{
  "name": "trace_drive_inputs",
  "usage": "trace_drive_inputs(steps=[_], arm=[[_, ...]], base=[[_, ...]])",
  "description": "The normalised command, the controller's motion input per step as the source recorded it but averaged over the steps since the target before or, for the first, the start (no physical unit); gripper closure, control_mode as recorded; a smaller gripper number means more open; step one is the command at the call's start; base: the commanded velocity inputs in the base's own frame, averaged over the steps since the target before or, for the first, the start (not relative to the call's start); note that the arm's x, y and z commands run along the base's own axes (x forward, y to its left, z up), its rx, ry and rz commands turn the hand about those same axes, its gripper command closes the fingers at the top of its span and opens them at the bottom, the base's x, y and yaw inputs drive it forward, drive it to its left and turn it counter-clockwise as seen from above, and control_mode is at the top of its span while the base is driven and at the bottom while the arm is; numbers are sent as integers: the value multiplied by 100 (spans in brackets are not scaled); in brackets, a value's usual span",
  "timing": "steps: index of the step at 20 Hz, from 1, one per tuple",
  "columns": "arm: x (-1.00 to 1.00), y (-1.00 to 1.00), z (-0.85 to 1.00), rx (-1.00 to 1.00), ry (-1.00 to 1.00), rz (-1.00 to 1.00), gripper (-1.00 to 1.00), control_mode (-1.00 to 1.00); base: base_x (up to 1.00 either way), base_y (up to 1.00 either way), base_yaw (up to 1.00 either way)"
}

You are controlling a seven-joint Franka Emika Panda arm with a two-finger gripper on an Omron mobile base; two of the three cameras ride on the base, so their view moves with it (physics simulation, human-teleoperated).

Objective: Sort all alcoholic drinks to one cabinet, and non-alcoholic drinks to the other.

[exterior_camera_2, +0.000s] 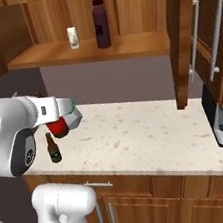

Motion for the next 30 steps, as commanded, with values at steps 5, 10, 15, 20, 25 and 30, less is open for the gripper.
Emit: trace_drive_inputs(steps=[5, 10, 15, 20, 25, 30], arm=[[0, 0, 0, 0, 0, 0, 100, 100], [0, 0, 0, 0, 0, 0, 100, 100], [0, 0, 0, 0, 0, 0, 100, 100], [0, 0, 0, 0, 0, 0, 100, 100], [0, 0, 0, 0, 0, 0, 100, 100], [0, 0, 0, 0, 0, 0, 100, 100]], base=[[-37, -50, 0], [-43, -52, 0], [-50, -47, 2], [-51, -47, 3], [-37, -55, 3], [-13, -59, 3]])
